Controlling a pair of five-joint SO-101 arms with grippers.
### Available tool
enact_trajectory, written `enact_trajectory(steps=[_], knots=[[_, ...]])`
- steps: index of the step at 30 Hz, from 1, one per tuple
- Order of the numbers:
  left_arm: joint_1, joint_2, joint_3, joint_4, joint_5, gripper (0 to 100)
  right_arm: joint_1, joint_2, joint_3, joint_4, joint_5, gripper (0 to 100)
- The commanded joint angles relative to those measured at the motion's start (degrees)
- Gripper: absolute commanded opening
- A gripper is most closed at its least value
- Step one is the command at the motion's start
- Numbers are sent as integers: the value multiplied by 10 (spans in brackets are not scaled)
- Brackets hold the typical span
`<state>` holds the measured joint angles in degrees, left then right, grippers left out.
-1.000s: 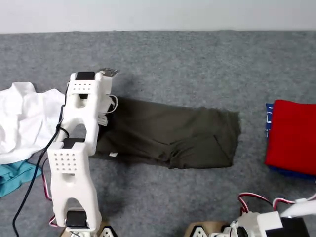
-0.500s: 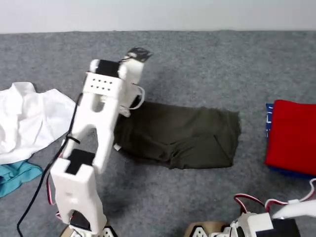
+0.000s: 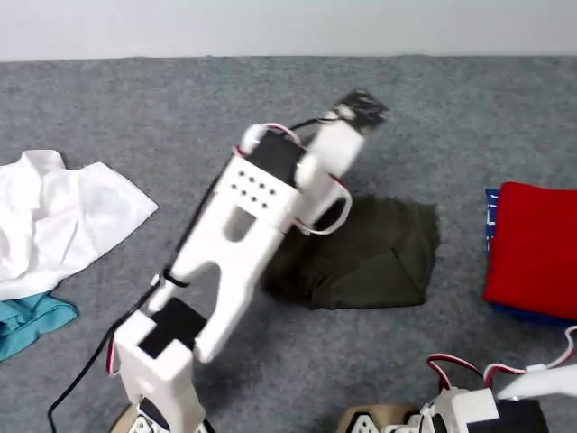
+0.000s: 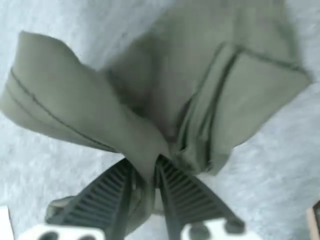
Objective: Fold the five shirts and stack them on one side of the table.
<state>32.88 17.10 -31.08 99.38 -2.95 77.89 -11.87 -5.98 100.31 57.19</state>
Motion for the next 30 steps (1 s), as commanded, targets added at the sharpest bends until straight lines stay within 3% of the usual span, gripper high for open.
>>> enact_trajectory(steps=[1,10,16,18,24,30], knots=[[42,10,-57,5,4,13,-12,-22,-4,15,8,37],[107,149,-180,-5,5,19,-11,-22,-4,16,7,37],[139,264,-298,4,33,228,-11,-22,-4,17,6,37],[136,280,-345,11,47,254,-11,-22,-4,18,6,37],[76,269,-382,12,46,230,-7,-22,-4,19,6,37],[13,224,-284,12,10,55,-7,-22,-4,19,6,37]])
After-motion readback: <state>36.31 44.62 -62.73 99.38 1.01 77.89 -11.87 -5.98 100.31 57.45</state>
